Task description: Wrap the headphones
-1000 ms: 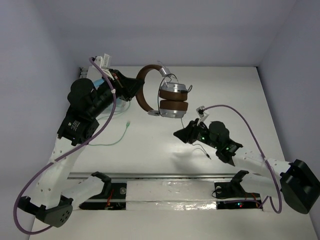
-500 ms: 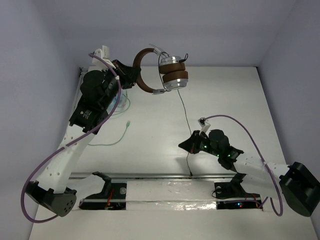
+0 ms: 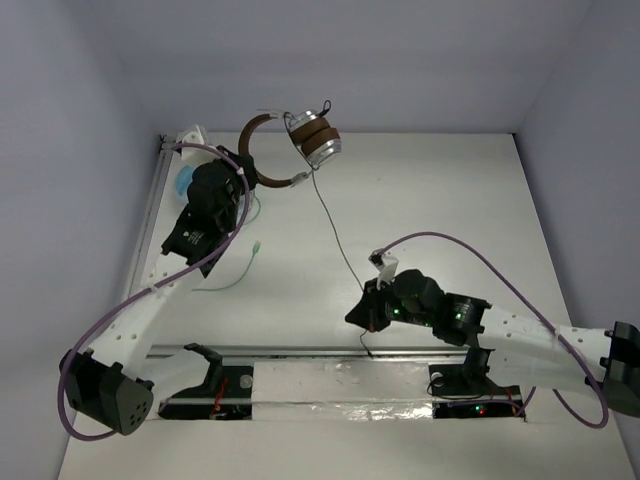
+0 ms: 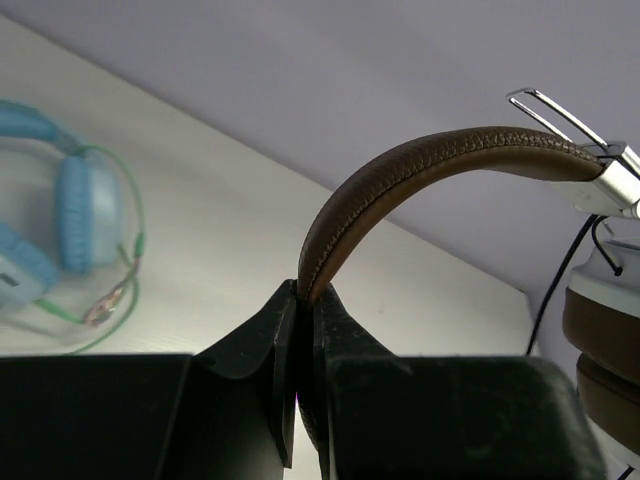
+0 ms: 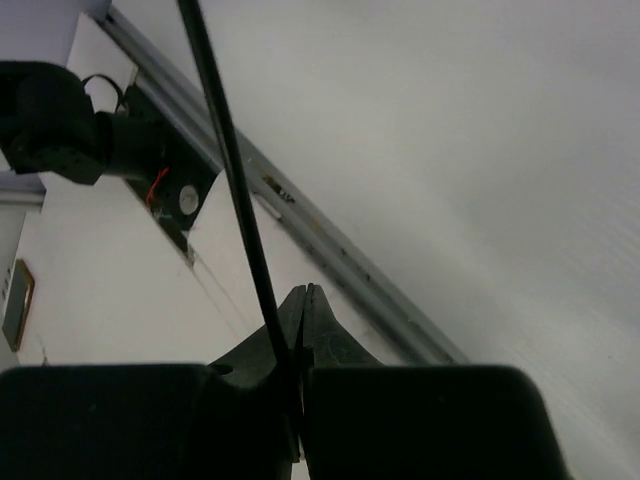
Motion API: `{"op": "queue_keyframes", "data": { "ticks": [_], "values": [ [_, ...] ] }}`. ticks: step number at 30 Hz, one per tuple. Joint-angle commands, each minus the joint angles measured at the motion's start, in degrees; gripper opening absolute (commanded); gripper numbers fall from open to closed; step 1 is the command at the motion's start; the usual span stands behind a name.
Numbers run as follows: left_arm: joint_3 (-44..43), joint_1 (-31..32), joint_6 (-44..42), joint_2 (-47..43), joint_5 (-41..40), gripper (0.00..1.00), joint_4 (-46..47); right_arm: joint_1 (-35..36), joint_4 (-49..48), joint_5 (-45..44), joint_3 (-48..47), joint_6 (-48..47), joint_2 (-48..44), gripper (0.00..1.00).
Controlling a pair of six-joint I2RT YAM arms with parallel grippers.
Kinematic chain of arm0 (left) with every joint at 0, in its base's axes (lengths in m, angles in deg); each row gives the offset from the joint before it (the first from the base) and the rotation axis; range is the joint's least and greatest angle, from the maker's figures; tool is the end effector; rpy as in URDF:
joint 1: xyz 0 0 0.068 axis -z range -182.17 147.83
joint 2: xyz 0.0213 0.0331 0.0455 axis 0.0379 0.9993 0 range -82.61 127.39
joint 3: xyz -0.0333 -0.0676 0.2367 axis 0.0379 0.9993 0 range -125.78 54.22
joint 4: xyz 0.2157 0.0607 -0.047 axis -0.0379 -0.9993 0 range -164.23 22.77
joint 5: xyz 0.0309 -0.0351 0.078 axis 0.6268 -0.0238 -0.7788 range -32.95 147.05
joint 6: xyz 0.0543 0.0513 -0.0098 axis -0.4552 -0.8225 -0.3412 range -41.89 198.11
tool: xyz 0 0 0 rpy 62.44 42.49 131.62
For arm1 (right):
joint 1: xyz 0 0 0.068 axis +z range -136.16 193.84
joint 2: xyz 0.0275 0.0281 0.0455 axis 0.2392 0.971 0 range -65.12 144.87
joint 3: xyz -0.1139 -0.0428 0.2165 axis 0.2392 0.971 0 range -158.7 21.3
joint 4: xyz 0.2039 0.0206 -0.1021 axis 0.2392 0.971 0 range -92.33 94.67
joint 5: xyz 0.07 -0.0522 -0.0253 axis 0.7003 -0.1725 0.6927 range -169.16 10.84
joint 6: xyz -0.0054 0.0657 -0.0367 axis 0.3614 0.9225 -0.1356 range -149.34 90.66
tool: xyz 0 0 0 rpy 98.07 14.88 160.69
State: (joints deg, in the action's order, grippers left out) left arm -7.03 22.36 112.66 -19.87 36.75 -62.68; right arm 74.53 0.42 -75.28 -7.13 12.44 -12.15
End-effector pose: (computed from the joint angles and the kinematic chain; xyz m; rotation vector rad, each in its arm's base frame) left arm 0.2416 -0.0861 0.3875 -0.4185 1.4886 -0.5537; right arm 0.1013 0.1890 0.2083 -0.4177 2.2237 1.1226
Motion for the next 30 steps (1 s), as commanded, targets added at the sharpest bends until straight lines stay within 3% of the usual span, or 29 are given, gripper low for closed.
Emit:
{"op": "queue_keyframes", "data": {
  "ticks": [1,8,20,24,30],
  "values": [
    [1.83,-0.28,-1.22,-0.87,-9.93,0.0,6.17,5.13,10.16,-8.16,-7.68,-1.17,0.99,0.0],
    [9.56,1.82,-2.82,-2.97,-18.19,0.0,3.09,16.12,20.89,-16.36,-24.12,-4.16,3.01,0.0],
    [19.76,18.0,-0.09,-1.66,-26.38,0.0,-4.47,17.89,33.02,-28.39,-42.66,-17.16,9.52,0.0],
    [20.47,18.62,-0.44,-2.44,-20.85,0.0,-13.49,17.89,34.96,-34.37,-44.52,-20.94,10.66,0.0],
    [19.86,22.4,-2.89,-5.7,-8.02,0.0,-19.93,14.12,33.83,-40.44,-45.23,-25.86,11.8,0.0]
  ]
}}
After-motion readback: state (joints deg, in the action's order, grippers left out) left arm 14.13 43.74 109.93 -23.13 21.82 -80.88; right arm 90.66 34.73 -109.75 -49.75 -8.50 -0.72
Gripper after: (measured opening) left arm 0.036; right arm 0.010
